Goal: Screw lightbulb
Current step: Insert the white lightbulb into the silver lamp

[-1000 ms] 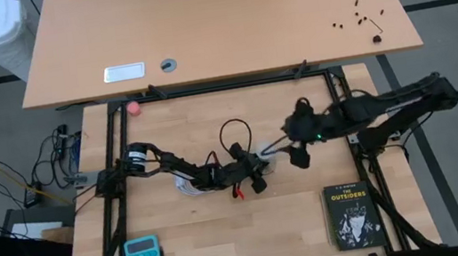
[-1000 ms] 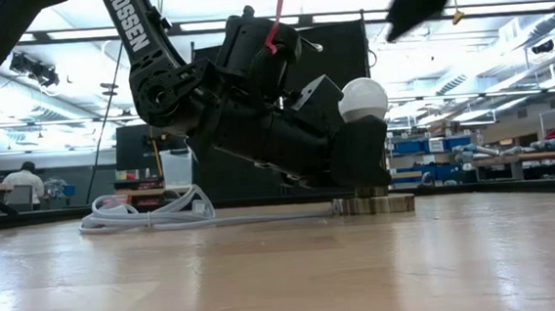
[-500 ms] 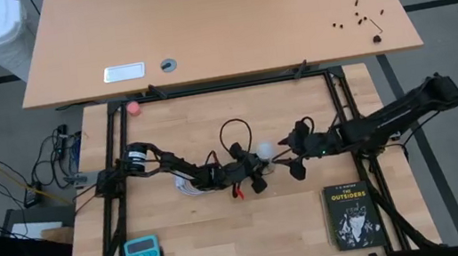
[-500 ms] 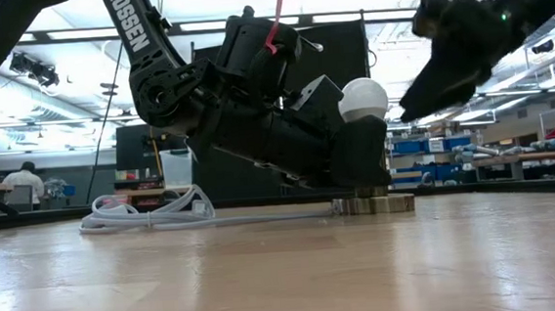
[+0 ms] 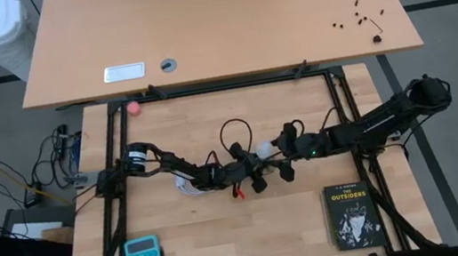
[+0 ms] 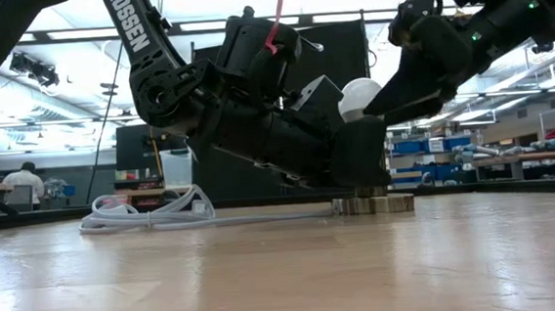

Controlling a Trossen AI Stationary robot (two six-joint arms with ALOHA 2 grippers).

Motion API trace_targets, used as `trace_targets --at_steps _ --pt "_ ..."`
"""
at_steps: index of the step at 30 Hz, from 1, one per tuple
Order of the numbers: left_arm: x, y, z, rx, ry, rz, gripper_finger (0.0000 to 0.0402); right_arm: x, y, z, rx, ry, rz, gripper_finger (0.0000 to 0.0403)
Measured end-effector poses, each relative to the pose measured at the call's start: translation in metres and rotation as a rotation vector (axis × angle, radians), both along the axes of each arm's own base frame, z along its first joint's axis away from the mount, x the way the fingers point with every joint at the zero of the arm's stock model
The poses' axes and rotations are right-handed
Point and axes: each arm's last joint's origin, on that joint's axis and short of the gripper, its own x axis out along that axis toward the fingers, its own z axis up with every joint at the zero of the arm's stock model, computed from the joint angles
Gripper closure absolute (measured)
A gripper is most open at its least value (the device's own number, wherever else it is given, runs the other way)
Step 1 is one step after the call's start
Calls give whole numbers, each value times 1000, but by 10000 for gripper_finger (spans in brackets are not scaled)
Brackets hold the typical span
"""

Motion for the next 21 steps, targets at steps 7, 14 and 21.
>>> trace_targets --at_steps 7,14,21 --pt "0 0 0 0 0 0 218 3 -9 -3 31 11 50 88" --pt "0 0 0 1 2 0 218 13 -16 -11 -42 9 196 93" --pt "0 0 0 2 4 -7 218 17 -29 -19 -46 21 324 93"
